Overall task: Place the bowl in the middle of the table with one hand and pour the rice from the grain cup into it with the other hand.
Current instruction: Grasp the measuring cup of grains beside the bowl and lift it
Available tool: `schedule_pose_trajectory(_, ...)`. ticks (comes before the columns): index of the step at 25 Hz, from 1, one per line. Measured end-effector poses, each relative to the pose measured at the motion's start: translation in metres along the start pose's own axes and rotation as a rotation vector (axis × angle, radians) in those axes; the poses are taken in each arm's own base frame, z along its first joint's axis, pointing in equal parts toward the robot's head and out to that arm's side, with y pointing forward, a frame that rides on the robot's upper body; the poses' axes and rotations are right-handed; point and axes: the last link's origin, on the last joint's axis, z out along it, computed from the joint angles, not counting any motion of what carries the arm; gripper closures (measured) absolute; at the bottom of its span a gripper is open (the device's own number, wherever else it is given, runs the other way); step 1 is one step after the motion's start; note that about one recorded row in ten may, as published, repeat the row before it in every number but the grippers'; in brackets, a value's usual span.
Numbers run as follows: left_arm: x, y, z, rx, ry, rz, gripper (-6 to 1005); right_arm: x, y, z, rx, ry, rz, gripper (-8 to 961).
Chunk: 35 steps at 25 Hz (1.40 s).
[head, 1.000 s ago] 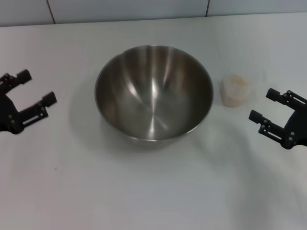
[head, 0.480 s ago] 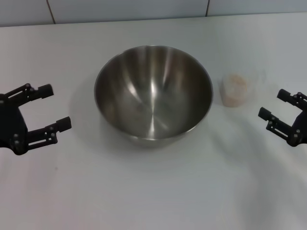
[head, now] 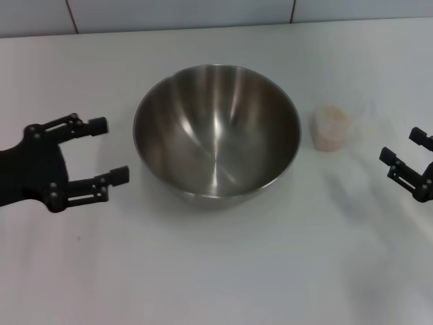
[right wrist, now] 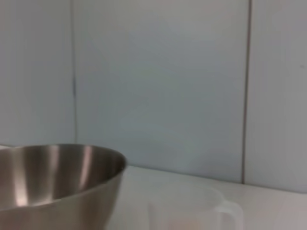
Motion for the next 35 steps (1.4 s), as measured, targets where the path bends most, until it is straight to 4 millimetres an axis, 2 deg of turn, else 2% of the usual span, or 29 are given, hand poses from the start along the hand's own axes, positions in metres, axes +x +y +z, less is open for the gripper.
schedule_pose_trajectory(3,-0.001,-0.002,0.007,-0.029,-0.033,-0.011,170,0.002,-0.003,0.002,0.032,0.009,0.012,346)
schedule_pose_trajectory(10,-0.001,-0.005,0.009,-0.025,-0.039,-0.010,170,0.008,-0.005,0.013,0.142,0.007,-0.024,349)
schedule_pose_trajectory(22,-0.003,-0.005,0.008,-0.010,-0.047,-0.006,170,0.006,-0.005,0.030,0.138,0.017,-0.017,352)
schedule_pose_trajectory(35,-0.005,-0.004,0.008,-0.011,-0.049,-0.010,170,-0.001,-0.008,0.060,0.154,0.029,-0.023,357)
